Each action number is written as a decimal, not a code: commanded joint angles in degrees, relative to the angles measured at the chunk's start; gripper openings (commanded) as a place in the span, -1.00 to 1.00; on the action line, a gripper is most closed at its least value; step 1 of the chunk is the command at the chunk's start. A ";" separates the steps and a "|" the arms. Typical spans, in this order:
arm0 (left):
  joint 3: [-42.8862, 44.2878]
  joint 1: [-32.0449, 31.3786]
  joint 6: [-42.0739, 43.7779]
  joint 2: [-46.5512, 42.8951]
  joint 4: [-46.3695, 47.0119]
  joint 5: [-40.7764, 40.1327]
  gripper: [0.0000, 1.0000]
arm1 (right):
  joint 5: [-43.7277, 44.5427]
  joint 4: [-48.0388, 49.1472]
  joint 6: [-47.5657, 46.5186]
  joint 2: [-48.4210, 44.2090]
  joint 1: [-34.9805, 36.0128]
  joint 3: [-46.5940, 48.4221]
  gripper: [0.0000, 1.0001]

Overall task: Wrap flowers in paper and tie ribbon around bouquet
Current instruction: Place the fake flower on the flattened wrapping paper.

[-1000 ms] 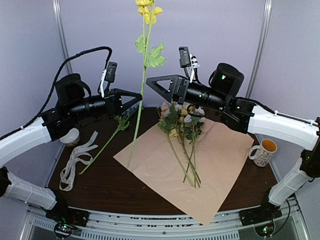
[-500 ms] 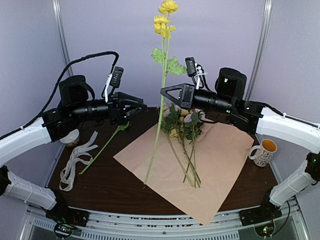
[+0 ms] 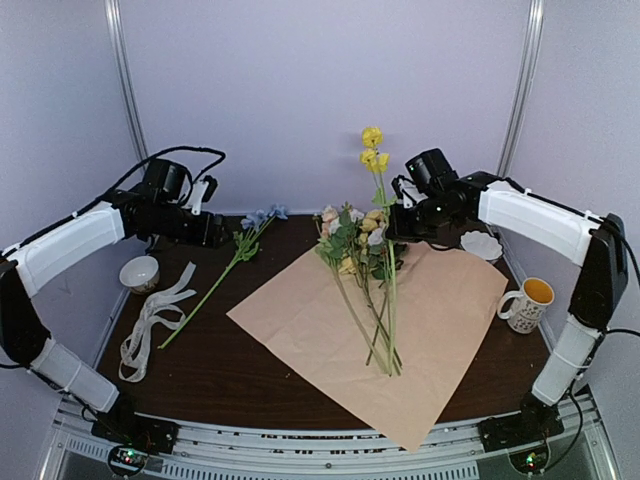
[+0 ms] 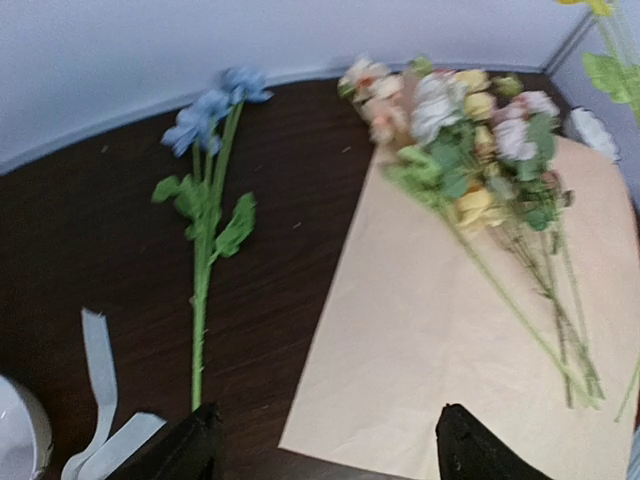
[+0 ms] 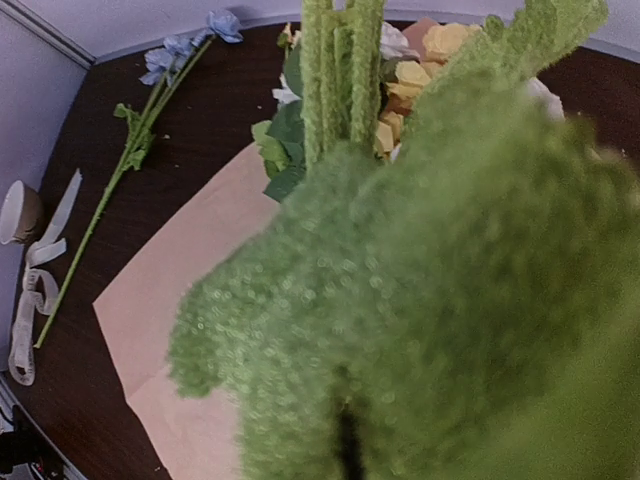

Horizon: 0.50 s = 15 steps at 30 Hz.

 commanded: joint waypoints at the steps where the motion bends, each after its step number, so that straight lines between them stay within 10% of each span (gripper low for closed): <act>1: -1.13 4.53 2.90 5.97 -5.29 -5.17 0.50 | 4.80 -7.97 -2.49 7.20 -1.28 5.65 -1.00; 15: 8.14 6.69 7.89 31.38 -13.04 -11.38 0.36 | 13.30 -8.79 -1.96 13.76 -1.91 6.81 -0.33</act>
